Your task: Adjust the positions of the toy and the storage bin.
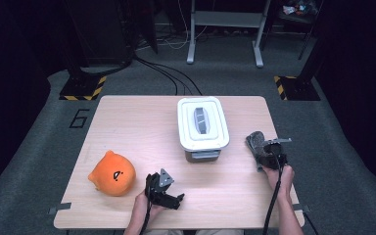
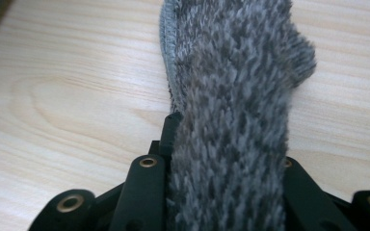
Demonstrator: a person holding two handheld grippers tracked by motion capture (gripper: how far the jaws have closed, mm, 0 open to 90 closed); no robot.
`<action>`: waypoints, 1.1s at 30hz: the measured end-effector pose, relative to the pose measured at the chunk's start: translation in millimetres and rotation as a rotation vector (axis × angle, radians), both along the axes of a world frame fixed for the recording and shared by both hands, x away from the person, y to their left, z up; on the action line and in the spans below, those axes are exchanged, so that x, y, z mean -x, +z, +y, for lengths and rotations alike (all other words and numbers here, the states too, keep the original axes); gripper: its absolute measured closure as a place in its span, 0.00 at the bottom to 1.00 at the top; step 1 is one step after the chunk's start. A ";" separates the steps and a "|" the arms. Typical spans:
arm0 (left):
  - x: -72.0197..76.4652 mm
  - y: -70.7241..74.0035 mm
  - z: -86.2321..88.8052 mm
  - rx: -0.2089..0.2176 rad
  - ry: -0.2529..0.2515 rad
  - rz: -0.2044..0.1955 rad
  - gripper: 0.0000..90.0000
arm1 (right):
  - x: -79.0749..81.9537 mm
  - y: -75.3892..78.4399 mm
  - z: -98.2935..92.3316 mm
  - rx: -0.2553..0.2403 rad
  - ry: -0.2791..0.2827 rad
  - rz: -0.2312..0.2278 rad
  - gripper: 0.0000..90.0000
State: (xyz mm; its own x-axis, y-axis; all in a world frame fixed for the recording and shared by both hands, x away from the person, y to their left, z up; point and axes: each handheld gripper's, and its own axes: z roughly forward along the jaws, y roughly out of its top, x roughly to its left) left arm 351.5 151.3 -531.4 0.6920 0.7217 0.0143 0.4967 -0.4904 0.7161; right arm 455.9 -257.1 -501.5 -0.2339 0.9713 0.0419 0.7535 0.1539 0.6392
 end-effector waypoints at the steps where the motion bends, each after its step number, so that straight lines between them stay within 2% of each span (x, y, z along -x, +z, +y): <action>1: 0.0 0.0 0.0 0.000 0.000 0.000 0.00 | 2.7 2.8 0.3 -0.004 -0.003 -0.010 0.79; 6: -0.1 0.0 0.1 -0.001 0.000 0.000 0.00 | 21.5 22.2 -0.9 -0.017 0.012 -0.058 0.79; 10: -0.2 0.1 0.2 -0.002 0.003 -0.001 0.00 | 40.2 37.0 -3.7 -0.007 0.027 -0.089 0.79; 15: -0.2 0.1 0.2 -0.002 0.004 -0.001 0.00 | 63.9 46.5 -8.6 -0.009 0.024 -0.113 0.79; 20: -0.2 0.1 0.2 -0.002 0.004 -0.001 0.00 | 84.0 45.8 -14.5 0.004 0.014 -0.102 0.79; 25: -0.2 0.1 0.2 -0.002 0.004 -0.001 0.00 | 103.5 38.3 -23.3 0.004 -0.002 -0.094 0.78; 33: -0.2 0.1 0.2 -0.002 0.004 -0.001 0.00 | 118.4 12.1 -27.8 -0.019 -0.027 -0.042 0.76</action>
